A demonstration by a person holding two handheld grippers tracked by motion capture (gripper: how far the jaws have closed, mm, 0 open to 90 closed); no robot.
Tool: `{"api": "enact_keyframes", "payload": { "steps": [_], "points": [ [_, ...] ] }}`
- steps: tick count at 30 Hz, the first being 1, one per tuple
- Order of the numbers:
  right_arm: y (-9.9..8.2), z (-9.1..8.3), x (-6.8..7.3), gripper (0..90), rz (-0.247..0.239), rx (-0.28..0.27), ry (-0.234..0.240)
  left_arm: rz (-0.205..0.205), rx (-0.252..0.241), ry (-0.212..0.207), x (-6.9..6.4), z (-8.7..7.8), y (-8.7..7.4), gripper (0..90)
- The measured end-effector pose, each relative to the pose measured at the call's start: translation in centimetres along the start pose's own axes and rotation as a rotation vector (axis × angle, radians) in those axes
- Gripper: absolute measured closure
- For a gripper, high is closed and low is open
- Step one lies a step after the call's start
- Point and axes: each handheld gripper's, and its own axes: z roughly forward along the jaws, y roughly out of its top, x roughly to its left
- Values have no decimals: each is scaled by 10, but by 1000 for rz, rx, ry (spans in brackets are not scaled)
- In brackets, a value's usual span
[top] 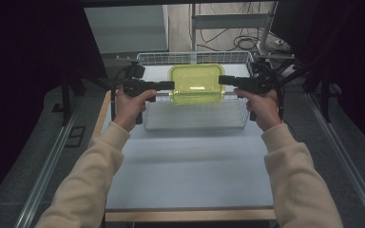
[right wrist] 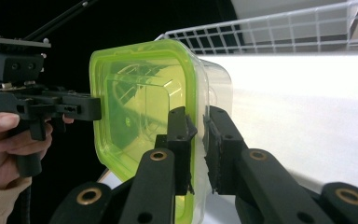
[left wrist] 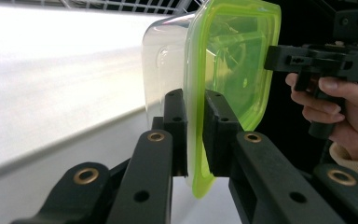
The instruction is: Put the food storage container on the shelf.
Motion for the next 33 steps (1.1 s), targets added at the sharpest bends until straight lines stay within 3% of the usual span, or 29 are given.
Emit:
{"api": "enact_keyframes", "payload": {
  "steps": [9,13,16,19,23,25,29,33],
  "points": [
    [14,20,-26,803,61,15,-26,-45,24,15,22,21,19,812],
    [18,27,-32,801,80,16,-34,-51,24,23,25,24,22,812],
    [18,32,-36,799,87,28,-38,-56,39,44,32,29,22,809],
    [18,35,-37,798,97,21,-44,-69,21,32,35,30,23,808],
    [19,39,-41,795,109,13,-47,-75,18,46,38,33,27,804],
    [20,43,-40,784,95,9,-75,-112,6,43,43,38,30,796],
    [21,47,-43,771,108,7,-85,-150,-8,40,47,42,33,787],
    [21,52,-45,746,107,10,-110,-157,-7,60,48,46,34,763]
  ]
}}
